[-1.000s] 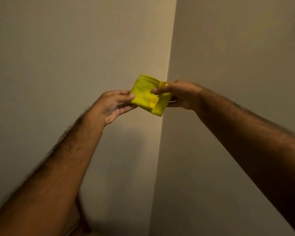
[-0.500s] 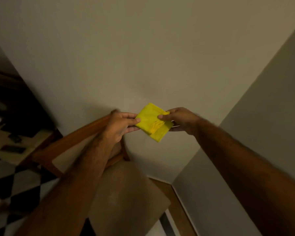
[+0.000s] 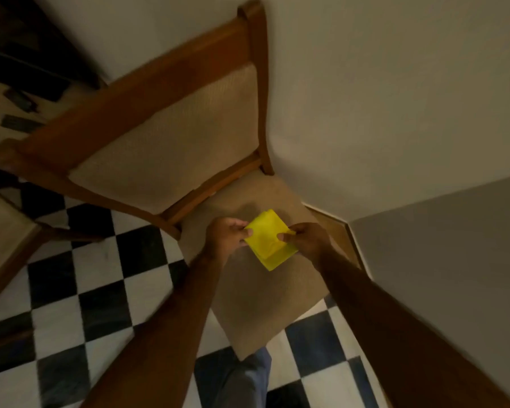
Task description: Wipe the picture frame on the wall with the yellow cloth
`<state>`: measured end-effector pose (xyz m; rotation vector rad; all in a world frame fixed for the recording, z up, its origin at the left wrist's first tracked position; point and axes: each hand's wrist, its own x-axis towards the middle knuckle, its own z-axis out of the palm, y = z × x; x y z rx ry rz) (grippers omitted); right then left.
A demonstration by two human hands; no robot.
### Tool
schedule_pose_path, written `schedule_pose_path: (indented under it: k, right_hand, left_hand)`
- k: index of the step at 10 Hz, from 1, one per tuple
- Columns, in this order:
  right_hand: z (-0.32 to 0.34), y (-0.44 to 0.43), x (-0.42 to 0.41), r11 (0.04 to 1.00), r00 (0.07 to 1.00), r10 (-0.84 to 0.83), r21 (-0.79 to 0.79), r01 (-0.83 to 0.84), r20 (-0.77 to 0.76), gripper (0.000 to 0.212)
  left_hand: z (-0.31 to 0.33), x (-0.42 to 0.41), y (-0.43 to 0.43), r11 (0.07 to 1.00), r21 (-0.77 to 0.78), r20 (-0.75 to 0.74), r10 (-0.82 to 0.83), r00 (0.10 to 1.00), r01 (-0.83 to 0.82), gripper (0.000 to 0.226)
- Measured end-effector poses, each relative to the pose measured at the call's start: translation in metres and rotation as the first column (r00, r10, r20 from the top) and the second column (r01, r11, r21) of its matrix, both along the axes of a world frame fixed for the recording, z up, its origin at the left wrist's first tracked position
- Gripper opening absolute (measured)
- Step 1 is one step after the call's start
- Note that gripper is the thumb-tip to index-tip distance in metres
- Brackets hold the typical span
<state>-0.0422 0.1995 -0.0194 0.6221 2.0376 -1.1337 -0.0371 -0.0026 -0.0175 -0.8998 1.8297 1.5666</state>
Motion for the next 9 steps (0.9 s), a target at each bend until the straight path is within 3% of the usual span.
schedule_pose_path:
  k: [1, 2, 4, 5, 6, 7, 8, 9]
  right_hand:
    - [-0.035, -0.006, 0.005, 0.998, 1.000, 0.024, 0.050, -0.025, 0.017, 0.038]
    - [-0.084, -0.012, 0.013, 0.992, 0.995, 0.089, 0.089, -0.092, 0.044, 0.038]
    - [-0.140, -0.030, 0.030, 0.966, 0.983, 0.186, 0.186, -0.181, -0.011, 0.034]
    - [-0.149, -0.036, 0.032, 0.954, 0.975, 0.208, 0.236, -0.185, -0.077, 0.029]
    - [-0.141, -0.042, 0.037, 0.919, 0.956, 0.279, 0.313, -0.238, -0.093, 0.041]
    - [-0.125, -0.042, 0.039, 0.814, 0.907, 0.414, 0.476, -0.333, -0.073, 0.067]
    - [-0.082, -0.023, 0.039, 0.634, 0.781, 0.611, 0.672, -0.383, -0.131, 0.093]
    - [-0.051, 0.000, 0.038, 0.556, 0.697, 0.687, 0.766, -0.323, -0.205, 0.094]
  left_hand:
    - [-0.041, 0.010, -0.005, 0.998, -0.060, 0.034, -0.031, 0.999, 0.033, 0.036]
    - [-0.088, 0.022, -0.006, 0.964, -0.220, 0.013, -0.148, 0.989, 0.147, 0.035]
    - [-0.140, 0.035, -0.010, 0.779, -0.522, -0.014, -0.414, 0.910, 0.347, 0.031]
    - [-0.152, 0.031, -0.010, 0.741, -0.551, -0.005, -0.463, 0.886, 0.384, 0.028]
    - [-0.144, 0.026, -0.001, 0.519, -0.672, 0.139, -0.613, 0.778, 0.529, 0.036]
    - [-0.127, 0.023, 0.001, 0.307, -0.771, 0.200, -0.715, 0.670, 0.558, 0.051]
    - [-0.084, 0.025, 0.010, 0.246, -0.878, 0.040, -0.817, 0.576, 0.410, 0.066]
    - [-0.054, 0.028, 0.018, 0.209, -0.919, -0.014, -0.865, 0.502, 0.334, 0.077]
